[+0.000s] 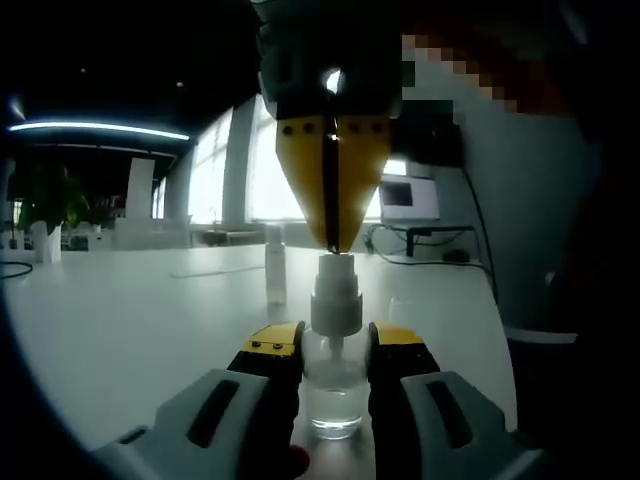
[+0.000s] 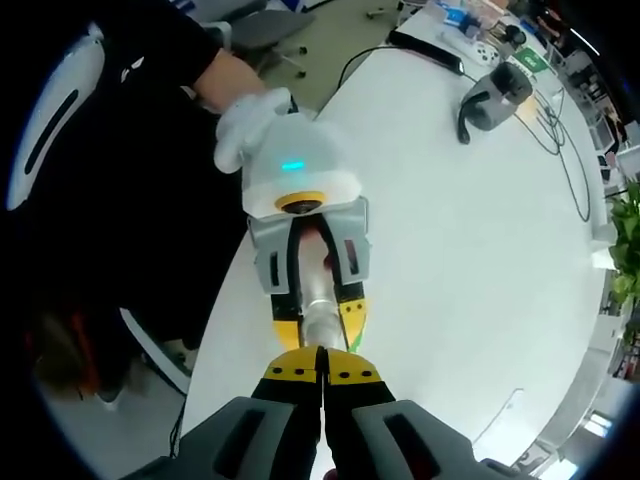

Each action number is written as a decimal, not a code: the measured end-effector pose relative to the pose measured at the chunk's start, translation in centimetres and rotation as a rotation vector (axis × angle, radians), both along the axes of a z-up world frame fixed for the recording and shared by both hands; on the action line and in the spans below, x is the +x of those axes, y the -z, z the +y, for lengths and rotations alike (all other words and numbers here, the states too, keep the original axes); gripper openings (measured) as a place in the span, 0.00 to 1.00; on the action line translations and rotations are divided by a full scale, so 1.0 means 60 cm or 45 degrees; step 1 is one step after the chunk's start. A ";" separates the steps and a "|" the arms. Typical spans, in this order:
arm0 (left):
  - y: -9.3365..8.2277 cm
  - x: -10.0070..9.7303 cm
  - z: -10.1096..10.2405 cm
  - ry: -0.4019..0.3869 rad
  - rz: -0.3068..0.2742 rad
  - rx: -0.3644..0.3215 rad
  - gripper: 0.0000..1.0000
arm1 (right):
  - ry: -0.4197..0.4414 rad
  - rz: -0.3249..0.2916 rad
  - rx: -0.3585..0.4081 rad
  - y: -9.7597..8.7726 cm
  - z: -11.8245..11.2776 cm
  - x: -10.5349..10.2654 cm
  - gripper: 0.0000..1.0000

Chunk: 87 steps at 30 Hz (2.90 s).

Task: Clamp pump bottle remove cover press pump head put on cover

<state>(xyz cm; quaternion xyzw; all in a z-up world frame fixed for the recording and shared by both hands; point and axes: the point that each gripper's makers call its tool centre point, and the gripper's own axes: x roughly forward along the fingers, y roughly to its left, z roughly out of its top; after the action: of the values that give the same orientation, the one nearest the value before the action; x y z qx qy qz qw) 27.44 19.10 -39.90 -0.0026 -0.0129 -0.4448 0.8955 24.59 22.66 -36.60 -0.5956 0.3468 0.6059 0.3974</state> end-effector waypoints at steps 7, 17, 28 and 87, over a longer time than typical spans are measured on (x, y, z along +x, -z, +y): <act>-0.001 -0.001 -0.001 0.000 -0.001 0.001 0.16 | 0.009 -0.014 0.001 -0.001 -0.001 0.000 0.00; -0.001 -0.001 -0.002 0.001 0.001 -0.001 0.16 | 0.029 0.004 0.037 -0.010 -0.001 0.002 0.00; -0.001 0.000 -0.001 0.000 0.000 -0.001 0.16 | 0.025 0.011 0.043 -0.010 -0.001 0.003 0.00; -0.004 0.000 0.000 0.003 -0.004 -0.010 0.16 | -0.052 -0.018 0.024 0.000 -0.002 0.000 0.00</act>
<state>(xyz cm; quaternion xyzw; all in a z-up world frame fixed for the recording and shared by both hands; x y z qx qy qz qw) 27.41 19.07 -39.64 -0.0053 -0.0158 -0.4456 0.8951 24.60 22.53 -36.62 -0.6032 0.3258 0.6129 0.3929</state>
